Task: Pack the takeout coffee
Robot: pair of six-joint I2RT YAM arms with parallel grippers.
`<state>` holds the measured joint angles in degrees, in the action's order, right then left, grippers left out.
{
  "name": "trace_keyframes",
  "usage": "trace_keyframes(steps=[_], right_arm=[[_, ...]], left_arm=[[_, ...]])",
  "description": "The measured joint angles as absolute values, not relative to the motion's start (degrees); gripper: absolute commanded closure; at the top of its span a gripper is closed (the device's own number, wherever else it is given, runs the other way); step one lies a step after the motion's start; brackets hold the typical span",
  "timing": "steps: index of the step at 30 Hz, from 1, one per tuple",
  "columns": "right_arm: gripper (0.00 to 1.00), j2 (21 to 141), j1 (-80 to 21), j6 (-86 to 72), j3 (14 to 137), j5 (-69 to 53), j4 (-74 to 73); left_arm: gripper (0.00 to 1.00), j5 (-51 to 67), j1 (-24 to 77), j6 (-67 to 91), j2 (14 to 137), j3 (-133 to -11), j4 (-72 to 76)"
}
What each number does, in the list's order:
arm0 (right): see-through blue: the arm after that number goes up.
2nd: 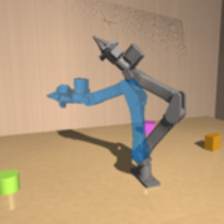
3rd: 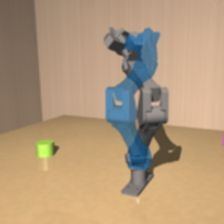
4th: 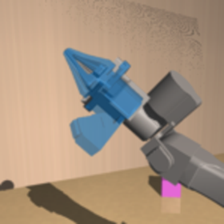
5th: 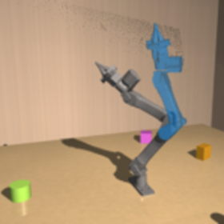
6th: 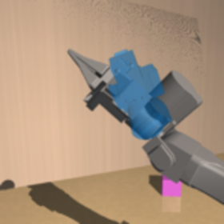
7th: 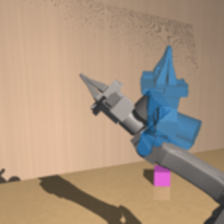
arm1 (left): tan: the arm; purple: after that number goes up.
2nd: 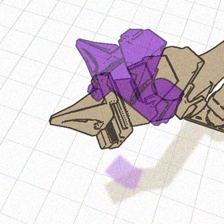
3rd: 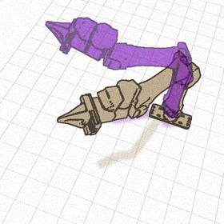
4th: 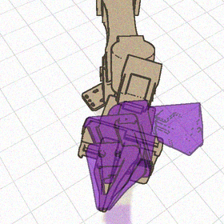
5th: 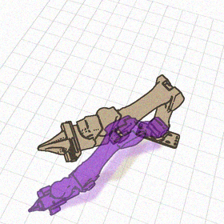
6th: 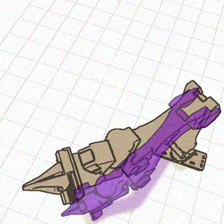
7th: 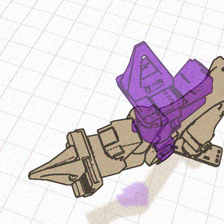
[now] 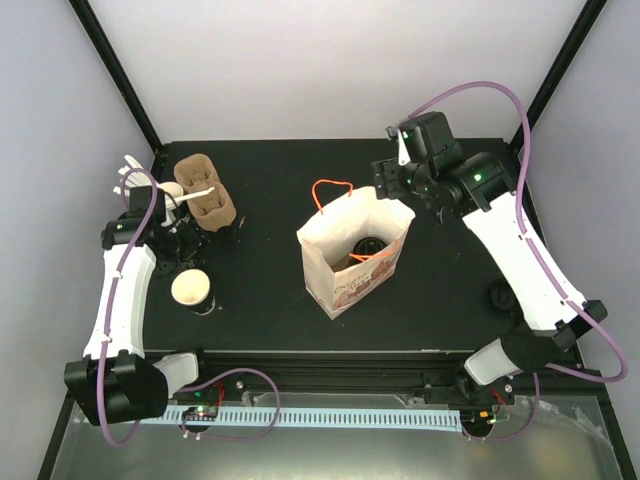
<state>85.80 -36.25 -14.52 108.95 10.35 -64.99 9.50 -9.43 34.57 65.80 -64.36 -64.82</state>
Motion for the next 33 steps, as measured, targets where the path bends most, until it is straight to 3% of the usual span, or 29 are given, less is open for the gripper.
trace_keyframes(steps=[3,6,15,17,21,22,30,33], right_arm=[[0.24,87.09,-32.27,-14.11,109.01,10.13,-67.37],[0.38,88.66,-30.3,-13.82,107.83,7.68,-69.54],[0.54,98.08,-29.52,-12.36,107.5,1.87,-71.16],[0.63,98.85,-29.52,-11.92,107.81,1.78,-70.96],[0.95,102.08,-29.52,-9.98,110.93,2.52,-70.87],[0.98,103.07,-29.52,-9.58,111.72,2.92,-70.78],[0.99,110.87,-28.51,-9.34,124.03,6.59,-70.26],[0.93,113.51,-27.24,-10.61,129.58,8.64,-69.6]], left_arm=[[0.19,11.53,-9.43,34.26,65.71,-63.77,-64.84],[0.18,12.8,-9.43,34.0,65.49,-63.61,-64.93],[0.18,15.44,-9.43,33.08,65.45,-63.59,-64.97],[0.18,15.73,-9.43,32.97,65.45,-63.59,-64.97],[0.17,15.92,-9.43,32.56,65.47,-63.61,-64.97],[0.17,15.92,-9.43,32.49,65.49,-63.64,-64.97],[0.17,15.92,-9.43,31.94,67.18,-66.59,-65.08],[0.17,15.92,-9.43,31.7,67.79,-67.48,-65.06]])
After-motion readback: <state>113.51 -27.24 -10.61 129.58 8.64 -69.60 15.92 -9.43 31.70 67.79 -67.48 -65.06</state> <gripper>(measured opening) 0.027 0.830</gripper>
